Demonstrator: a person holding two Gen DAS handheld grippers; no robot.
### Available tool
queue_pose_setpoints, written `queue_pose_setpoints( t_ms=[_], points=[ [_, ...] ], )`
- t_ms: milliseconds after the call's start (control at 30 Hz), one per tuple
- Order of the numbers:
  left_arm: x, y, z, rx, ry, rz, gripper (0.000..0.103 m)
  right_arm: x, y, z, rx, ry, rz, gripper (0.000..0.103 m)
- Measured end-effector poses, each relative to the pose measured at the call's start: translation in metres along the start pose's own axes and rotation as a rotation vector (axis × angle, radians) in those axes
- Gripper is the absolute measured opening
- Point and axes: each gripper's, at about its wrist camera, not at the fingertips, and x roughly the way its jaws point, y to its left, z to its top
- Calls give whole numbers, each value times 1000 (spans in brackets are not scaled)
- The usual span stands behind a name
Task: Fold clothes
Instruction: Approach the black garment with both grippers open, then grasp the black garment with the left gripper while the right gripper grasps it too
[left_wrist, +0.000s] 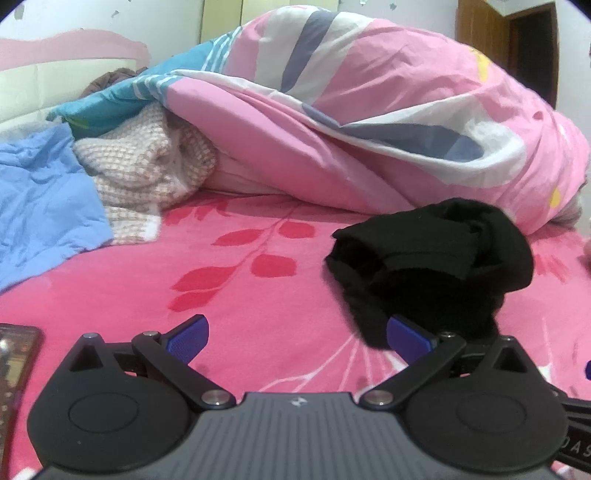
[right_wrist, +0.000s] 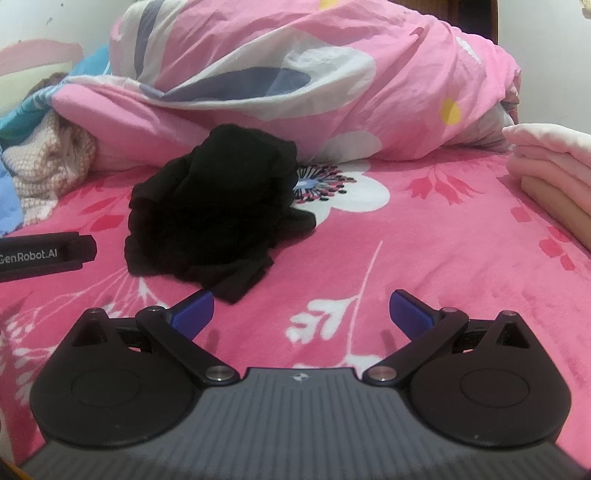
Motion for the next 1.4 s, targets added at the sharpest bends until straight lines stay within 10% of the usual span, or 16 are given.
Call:
queue_pose_setpoints(
  t_ms=[433,833,1000,1067,1167,1400],
  points=[
    [15,-25,4,149,-142,-126,102,8,-33,40,69,-109,191,102],
    [29,-39,12,247,-159,-173,60,47,-5,74,-55,-78,334,99],
    [46,-58,14,341,-122,-166,53,75,-6,78,1,9,386,69],
    [51,-62,18,347,-101,-176,24,82,-8,77,30,39,416,50],
    [49,-64,21,319,-86,-196,9,78,-13,78,58,51,447,25],
    [-2,-55,24,280,-140,-219,6,43,-26,77,86,43,490,15]
  ],
)
